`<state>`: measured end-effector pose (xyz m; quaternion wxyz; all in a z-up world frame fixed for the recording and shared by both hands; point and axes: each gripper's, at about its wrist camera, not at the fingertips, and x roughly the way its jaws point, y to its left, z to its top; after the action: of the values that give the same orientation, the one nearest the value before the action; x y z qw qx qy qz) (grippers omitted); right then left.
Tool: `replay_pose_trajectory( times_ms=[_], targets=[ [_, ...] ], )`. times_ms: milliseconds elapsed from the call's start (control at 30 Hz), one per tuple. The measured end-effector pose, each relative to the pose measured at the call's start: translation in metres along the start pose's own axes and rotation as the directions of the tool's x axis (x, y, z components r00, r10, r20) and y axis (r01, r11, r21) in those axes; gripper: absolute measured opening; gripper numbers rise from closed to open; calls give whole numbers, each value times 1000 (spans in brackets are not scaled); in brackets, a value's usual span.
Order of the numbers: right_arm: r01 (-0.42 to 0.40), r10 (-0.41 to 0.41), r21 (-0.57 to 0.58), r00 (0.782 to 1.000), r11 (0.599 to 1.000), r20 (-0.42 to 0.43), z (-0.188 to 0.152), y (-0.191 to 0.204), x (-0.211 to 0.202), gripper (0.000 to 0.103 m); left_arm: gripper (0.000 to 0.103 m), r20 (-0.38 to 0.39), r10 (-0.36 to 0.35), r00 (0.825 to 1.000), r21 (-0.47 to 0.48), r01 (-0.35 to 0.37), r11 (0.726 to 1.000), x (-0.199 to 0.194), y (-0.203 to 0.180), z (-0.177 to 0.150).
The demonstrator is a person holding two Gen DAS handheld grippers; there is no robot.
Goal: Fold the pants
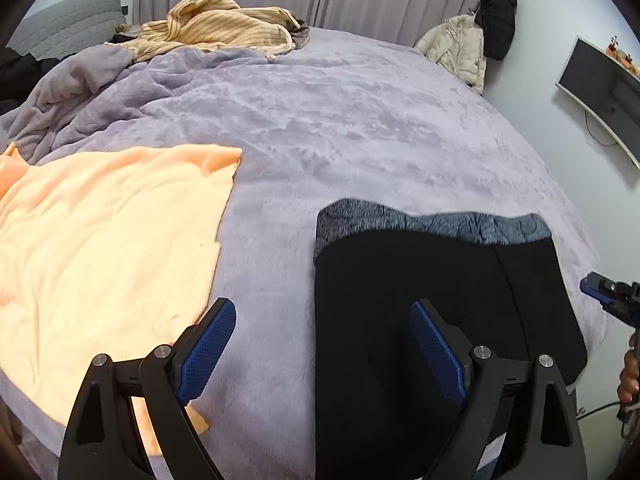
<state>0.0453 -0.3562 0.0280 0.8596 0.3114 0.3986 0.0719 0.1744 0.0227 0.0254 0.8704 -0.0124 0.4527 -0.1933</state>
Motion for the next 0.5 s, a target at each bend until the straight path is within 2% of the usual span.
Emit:
replay_pose_trajectory(
  times_ms=[100,200,267,333,433,500],
  targets=[
    [-30,31,-46,999,998,27,2,23,-8,29,90,2,39,999,-2,-39,999,3,-2,11],
    [-38,39,-127,999,991,7,-10,52,0,29,90,-22,140,990,24,-140,990,33,-1,-3],
    [-9,7,-186,1000,983,-10,-21,65,11,29,93,-33,168,985,15,-168,986,47,1,-11],
    [14,-22,-218,999,976,-32,-31,71,25,29,97,-20,183,983,7,-183,983,41,4,-20],
    [28,-41,-227,998,974,-54,-42,70,35,29,97,-24,199,980,8,-199,980,37,2,-22],
    [72,-85,-254,995,965,-41,-47,71,37,29,97,-23,213,977,0,-213,977,27,0,-25]
  ],
)
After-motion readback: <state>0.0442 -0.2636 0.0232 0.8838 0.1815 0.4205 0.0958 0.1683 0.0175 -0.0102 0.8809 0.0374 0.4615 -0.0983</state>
